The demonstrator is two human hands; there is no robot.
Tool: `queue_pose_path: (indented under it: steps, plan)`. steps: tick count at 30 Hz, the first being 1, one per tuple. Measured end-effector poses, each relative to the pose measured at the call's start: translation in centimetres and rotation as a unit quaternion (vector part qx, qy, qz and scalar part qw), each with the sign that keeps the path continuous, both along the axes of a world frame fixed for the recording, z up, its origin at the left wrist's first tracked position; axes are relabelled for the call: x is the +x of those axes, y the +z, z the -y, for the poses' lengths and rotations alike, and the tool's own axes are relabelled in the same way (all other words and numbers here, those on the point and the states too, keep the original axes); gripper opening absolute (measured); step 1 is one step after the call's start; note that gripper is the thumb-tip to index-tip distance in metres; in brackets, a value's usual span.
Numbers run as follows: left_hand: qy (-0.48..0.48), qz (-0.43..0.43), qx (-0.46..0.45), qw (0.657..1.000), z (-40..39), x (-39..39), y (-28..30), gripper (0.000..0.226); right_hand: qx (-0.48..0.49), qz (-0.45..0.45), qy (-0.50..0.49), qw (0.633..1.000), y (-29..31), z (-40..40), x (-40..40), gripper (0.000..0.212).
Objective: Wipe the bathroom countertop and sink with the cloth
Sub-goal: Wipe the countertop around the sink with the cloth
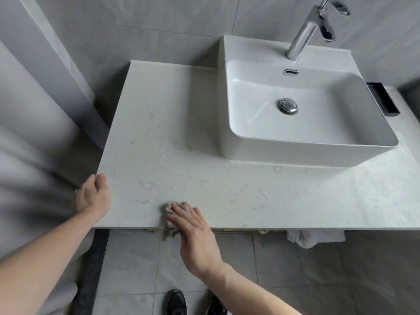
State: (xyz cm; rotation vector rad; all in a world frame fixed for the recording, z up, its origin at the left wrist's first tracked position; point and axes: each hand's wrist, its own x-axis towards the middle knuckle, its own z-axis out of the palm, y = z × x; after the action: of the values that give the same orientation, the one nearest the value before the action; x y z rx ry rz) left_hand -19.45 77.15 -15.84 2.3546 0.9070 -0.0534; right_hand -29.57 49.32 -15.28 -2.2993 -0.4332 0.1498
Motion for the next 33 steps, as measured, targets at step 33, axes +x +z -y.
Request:
queue_pose_path:
  steps: [33]
  plan:
    - [0.024, 0.012, -0.012, 1.0, -0.8, 0.1, -1.1, 0.053, -0.068, 0.043, 0.043, 0.996, -0.2, -3.1, 4.4, 0.065]
